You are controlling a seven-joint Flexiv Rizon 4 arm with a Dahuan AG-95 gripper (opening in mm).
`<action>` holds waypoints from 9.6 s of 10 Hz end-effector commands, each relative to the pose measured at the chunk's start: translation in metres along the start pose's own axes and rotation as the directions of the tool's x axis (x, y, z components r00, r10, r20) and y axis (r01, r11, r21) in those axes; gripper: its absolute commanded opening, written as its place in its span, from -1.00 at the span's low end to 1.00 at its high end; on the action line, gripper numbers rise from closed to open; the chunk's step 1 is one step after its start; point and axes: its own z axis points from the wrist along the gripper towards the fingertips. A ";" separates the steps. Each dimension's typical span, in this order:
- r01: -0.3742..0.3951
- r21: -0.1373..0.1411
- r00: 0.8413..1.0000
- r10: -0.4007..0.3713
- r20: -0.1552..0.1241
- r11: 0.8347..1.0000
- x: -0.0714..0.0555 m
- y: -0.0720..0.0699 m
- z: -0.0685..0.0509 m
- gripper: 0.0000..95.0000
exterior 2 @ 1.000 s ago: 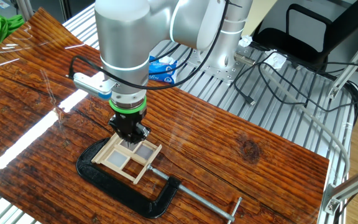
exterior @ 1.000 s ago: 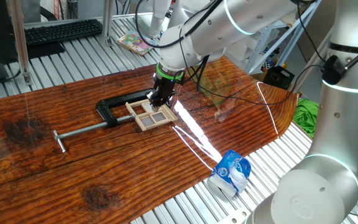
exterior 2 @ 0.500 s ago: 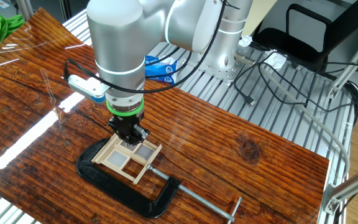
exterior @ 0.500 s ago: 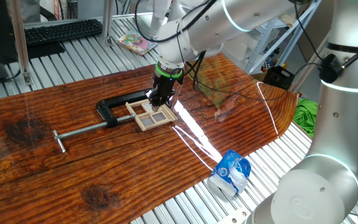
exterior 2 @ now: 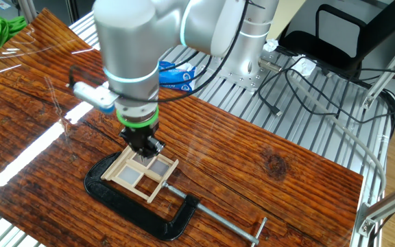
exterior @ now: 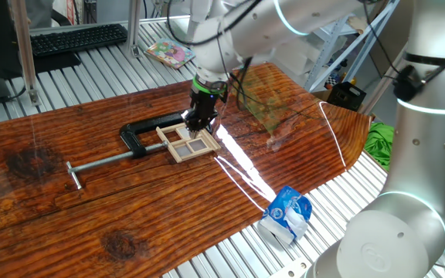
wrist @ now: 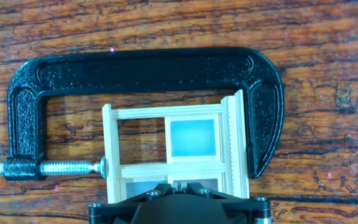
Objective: Open a sliding window
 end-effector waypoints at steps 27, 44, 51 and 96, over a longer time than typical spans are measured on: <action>0.025 0.067 0.998 -0.021 -0.058 0.997 0.011 0.003 0.010 -1.00; 0.042 0.052 0.998 -0.039 -0.041 0.998 0.014 0.002 0.004 -1.00; 0.012 0.055 0.999 -0.010 -0.038 0.998 0.027 -0.004 0.004 -1.00; -0.099 0.010 0.995 0.099 -0.010 0.995 0.025 -0.002 0.021 -1.00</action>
